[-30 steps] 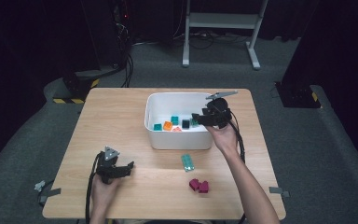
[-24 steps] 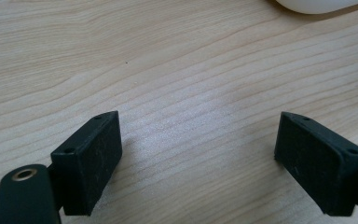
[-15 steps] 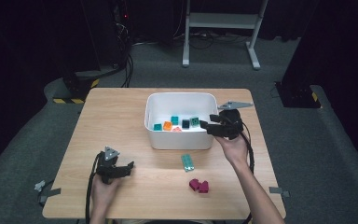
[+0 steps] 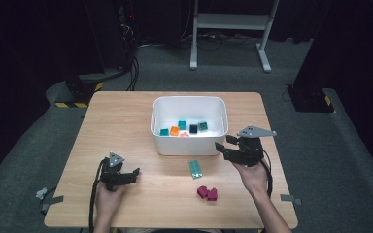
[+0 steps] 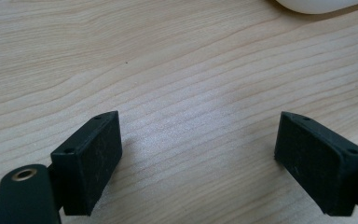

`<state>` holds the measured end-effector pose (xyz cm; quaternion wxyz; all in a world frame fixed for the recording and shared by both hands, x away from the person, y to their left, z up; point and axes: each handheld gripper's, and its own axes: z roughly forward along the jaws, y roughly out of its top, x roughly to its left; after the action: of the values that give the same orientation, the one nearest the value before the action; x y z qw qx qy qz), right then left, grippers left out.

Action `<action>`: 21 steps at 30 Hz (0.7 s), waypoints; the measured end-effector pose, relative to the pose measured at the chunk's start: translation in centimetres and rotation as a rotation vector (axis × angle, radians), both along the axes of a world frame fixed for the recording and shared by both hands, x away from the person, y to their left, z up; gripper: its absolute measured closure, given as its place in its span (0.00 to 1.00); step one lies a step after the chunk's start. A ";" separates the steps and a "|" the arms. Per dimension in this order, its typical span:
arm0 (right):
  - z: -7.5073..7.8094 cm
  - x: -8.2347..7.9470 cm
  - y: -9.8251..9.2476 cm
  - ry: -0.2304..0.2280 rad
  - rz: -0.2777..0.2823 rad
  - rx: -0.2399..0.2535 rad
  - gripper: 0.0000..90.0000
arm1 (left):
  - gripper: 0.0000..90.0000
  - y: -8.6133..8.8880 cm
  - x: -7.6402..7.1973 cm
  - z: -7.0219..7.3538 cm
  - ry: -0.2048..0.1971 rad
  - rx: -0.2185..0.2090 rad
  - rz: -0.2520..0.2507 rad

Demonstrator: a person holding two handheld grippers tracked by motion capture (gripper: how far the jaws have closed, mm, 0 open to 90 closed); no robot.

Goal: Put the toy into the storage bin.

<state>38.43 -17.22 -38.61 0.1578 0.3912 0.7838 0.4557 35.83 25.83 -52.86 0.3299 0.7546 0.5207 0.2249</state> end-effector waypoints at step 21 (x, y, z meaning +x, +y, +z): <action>-6.6 -5.8 -0.1 0.063 0.029 -0.007 0.48 | 0.17 0.0 0.0 0.0 0.000 0.000 0.000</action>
<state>32.64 -17.31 -45.24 0.1277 0.3936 0.7954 0.4428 35.83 25.83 -52.86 0.3298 0.7545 0.5209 0.2249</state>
